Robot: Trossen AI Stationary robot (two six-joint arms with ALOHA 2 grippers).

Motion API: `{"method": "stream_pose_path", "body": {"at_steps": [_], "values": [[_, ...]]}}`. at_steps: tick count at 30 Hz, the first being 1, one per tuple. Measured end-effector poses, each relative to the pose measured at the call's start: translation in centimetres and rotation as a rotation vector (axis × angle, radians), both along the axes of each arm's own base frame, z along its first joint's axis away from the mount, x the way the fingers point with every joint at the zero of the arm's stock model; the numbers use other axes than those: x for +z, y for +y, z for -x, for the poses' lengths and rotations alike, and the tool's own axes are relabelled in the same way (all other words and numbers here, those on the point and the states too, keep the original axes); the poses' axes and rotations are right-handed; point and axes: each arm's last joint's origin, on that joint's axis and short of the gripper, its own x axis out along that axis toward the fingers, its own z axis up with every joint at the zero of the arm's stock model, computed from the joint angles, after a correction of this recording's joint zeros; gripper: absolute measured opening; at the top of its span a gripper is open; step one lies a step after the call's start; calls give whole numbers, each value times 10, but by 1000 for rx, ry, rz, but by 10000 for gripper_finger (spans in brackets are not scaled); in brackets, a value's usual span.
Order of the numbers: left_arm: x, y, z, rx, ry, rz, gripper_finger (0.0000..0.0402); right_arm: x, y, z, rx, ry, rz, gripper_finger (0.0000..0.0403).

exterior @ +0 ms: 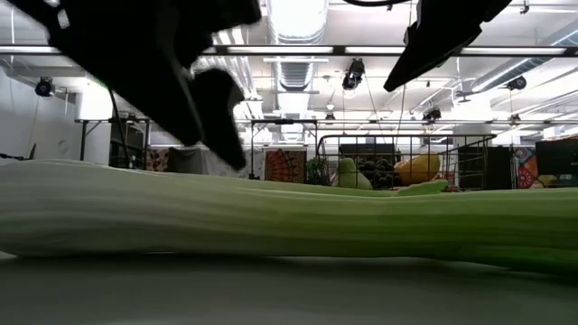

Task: Build produce basket
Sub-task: Put the celery into the wire basket

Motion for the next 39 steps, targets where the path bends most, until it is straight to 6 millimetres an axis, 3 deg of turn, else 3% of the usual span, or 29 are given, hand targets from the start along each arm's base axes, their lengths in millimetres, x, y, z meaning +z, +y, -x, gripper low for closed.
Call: {"method": "stream_pose_path", "body": {"at_steps": [9, 21, 28, 32, 39], "values": [[-20, -1, -1, 20, 49, -8, 340, -1, 0, 0, 8, 4, 9, 187], [-21, 0, 0, 37, 60, 0, 303, -1, 0, 0, 8, 5, 9, 187], [-1, -1, 0, 27, 47, -41, 290, -1, 0, 0, 8, 7, 10, 187], [14, -11, 0, 15, 27, -22, 290, -1, 0, 0, 7, 7, 9, 187], [8, -27, 7, 54, 54, 79, 290, -2, 0, 1, 7, 10, 10, 187]]}}
